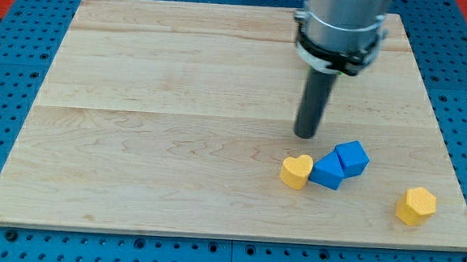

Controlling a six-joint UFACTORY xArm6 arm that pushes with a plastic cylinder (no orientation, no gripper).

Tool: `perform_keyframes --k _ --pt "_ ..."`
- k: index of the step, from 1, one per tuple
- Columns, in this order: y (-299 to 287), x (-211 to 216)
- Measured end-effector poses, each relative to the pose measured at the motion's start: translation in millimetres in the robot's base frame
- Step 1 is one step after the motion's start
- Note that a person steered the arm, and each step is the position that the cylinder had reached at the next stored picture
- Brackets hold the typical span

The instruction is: Push the yellow heart slightly right

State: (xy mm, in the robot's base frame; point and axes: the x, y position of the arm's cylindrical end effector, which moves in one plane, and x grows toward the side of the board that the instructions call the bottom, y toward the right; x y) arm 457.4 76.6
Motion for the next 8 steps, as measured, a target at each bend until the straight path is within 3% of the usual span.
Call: perform_keyframes --k 2,4,8 --pt "-78 22" --pt "-67 89" --pt "-28 93"
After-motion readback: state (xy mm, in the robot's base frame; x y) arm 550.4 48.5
